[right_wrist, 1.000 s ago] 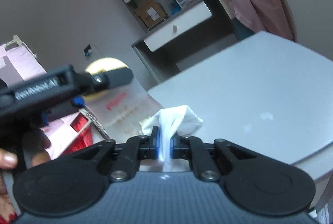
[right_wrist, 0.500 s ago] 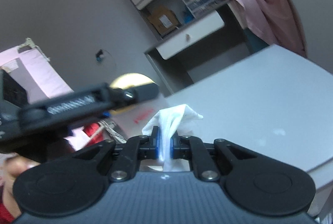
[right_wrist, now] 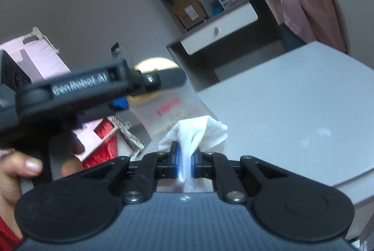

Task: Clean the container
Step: 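Wipe the bottle's printed side with the right gripper's cloth while the left gripper holds it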

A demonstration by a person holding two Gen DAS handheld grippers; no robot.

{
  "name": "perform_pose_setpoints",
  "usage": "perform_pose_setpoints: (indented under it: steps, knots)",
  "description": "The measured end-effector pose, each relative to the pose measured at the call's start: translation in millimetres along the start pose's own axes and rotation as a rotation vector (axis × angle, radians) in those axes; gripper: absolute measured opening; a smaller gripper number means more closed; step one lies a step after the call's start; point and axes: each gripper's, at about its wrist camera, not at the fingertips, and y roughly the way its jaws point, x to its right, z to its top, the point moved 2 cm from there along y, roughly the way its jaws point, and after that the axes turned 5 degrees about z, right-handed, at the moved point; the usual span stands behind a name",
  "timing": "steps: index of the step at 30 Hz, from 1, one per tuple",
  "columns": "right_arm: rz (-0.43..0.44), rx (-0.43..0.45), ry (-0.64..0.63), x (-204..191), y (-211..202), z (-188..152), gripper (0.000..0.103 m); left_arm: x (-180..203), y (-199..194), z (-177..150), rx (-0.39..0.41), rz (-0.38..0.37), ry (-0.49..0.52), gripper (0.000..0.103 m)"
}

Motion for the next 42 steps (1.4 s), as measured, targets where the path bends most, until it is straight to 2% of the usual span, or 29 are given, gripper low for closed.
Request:
perform_pose_setpoints:
  steps: [11, 23, 25, 42]
  knots:
    - [-0.027, -0.048, -0.016, -9.1, 14.8, -13.6, 0.010, -1.1, 0.6, 3.7, -0.006, -0.003, -0.001, 0.052]
    - [0.073, 0.032, -0.059, -33.9, -2.2, 12.3, 0.010, 2.5, 3.9, 6.8, -0.009, 0.000, 0.001, 0.052]
    - [0.077, 0.031, -0.066, -28.5, -10.9, 9.4, 0.010, 2.2, 4.0, 7.0, -0.009, -0.001, 0.000, 0.052]
    - [0.043, -0.097, -0.008, 0.0, -0.4, -17.3, 0.010, 1.2, 2.7, 1.5, -0.010, -0.011, -0.003, 0.052]
